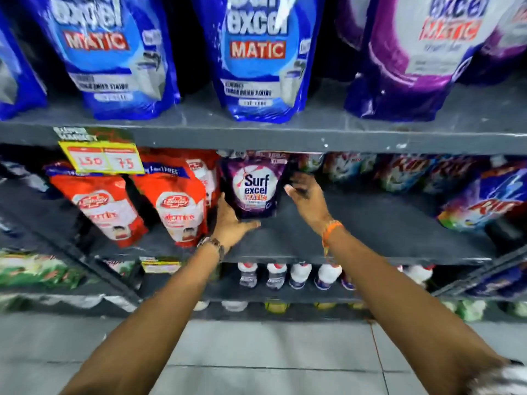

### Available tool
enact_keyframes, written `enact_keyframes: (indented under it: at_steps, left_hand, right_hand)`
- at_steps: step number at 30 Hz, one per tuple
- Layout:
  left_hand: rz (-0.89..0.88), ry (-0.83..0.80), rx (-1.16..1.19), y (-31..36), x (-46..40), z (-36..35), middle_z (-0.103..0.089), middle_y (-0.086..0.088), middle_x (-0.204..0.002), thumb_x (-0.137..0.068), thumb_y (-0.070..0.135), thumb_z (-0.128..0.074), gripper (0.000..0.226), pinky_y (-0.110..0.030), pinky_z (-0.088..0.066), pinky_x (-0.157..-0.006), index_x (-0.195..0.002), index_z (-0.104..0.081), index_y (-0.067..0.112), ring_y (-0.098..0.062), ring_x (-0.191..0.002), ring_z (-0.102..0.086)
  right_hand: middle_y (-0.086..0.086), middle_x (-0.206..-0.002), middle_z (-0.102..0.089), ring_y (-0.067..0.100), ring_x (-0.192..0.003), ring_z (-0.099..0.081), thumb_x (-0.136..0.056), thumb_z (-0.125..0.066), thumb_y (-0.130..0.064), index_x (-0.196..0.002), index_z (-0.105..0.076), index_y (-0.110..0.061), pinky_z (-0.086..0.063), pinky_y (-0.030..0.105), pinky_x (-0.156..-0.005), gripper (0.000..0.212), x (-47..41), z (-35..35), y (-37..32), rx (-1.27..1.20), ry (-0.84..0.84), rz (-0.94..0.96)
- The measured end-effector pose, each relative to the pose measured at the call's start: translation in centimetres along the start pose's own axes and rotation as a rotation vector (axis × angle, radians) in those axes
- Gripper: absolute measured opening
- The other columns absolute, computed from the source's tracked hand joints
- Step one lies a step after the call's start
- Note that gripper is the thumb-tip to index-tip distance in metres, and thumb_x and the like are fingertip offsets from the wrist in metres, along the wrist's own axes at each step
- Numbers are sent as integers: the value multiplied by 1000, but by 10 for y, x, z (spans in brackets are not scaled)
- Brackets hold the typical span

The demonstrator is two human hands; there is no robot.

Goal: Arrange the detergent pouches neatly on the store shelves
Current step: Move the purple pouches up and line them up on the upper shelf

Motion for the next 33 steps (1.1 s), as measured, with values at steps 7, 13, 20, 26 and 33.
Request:
enact_keyframes:
  at_steps: [7,13,20,26,33]
  left_hand:
    - [-18,74,-37,-14,-54,2,-42,-15,-152,-55,16,-95,124,-39,-37,-115,-150,-18,2,-27,-139,-43]
    - [-42,129,-72,-28,-59,-2,-51,-15,-147,-55,24,-96,128,-47,-44,-111,-153,-16,6,-32,-134,-51]
    - [-77,206,-145,-13,12,-19,-63,-7,-137,-61,28,-91,113,-45,-50,-101,-151,-25,16,-30,-126,-60]
    - [-147,176,-59,16,108,-51,-67,21,-120,-61,27,-92,93,-50,-56,-94,-135,-37,43,-20,-116,-66]
    - [-270,106,96,99,199,-102,-68,28,-117,-60,41,-90,77,-48,-59,-91,-121,-45,54,-1,-110,-68]
  right_hand:
    - [9,-125,-61,23,-116,-60,-91,-60,4,-134,-44,4,-52,31,-101,46,-32,-36,3,61,-111,6]
    - [11,-117,-65,23,-110,-62,-91,-60,8,-119,-55,-4,-53,40,-100,31,-33,-33,4,-36,-26,-10]
    - [19,-103,-73,33,-95,-71,-93,-62,0,-104,-58,3,-63,39,-81,12,12,-4,11,-2,3,-14]
    - [20,-105,-72,17,-92,-68,-92,-63,0,-108,-60,4,-61,41,-84,17,85,59,-2,-41,17,27]
    - [-3,-100,-77,10,-94,-74,-94,-62,0,-109,-67,-9,-61,26,-78,18,162,173,-74,-124,89,172]
Point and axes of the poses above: each hand's wrist, its own x-axis away from the middle knuckle, its own z-axis out of the back of the hand, y = z × x, the point moved 8 cm from there along -x, towards the middle knuckle
